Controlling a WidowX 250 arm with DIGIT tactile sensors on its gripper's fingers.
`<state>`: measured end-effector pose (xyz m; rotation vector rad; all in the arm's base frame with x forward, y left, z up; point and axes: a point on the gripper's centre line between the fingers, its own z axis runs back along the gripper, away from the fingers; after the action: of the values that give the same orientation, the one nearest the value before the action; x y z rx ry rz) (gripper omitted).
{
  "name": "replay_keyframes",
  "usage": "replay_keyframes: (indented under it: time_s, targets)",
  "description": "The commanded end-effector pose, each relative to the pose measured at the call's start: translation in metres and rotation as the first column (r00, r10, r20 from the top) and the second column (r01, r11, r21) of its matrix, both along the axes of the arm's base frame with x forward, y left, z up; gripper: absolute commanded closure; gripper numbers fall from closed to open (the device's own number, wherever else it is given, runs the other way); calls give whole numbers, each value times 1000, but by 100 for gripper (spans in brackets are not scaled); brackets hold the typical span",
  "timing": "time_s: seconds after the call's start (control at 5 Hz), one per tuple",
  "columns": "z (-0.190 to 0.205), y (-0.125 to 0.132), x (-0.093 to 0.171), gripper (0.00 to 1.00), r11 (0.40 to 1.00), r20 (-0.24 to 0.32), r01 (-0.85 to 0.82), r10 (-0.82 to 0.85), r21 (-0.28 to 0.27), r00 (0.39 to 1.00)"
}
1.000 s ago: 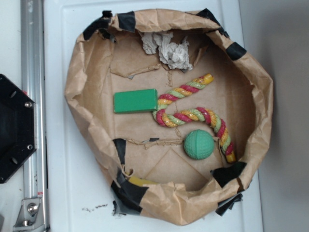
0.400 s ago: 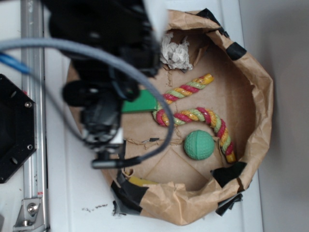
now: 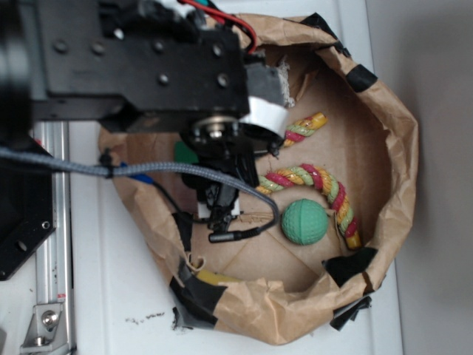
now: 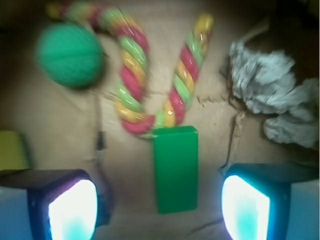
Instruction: Grab the green block.
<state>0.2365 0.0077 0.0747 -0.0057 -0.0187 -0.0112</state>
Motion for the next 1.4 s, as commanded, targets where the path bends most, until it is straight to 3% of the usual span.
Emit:
replay_keyframes:
  time_s: [0.0,0.2,0.4,0.6,0.8,1.0,1.2]
  targets:
    - [-58,-16,-1,47,991,-60,133,-131,23,990]
    - [-59,-20,0,100,988,-85,132,-126,73,988]
    - [-25,-21,6,100,986,-48,123,-118,117,992]
    - [26,-25,17,100,993,134,76,-87,85,987]
    - [78,-31,15,100,995,238,16,-38,94,971]
    - [116,-29,12,100,999,246,20,-30,41,969]
    - [111,-28,13,100,1000,257,-12,7,19,966]
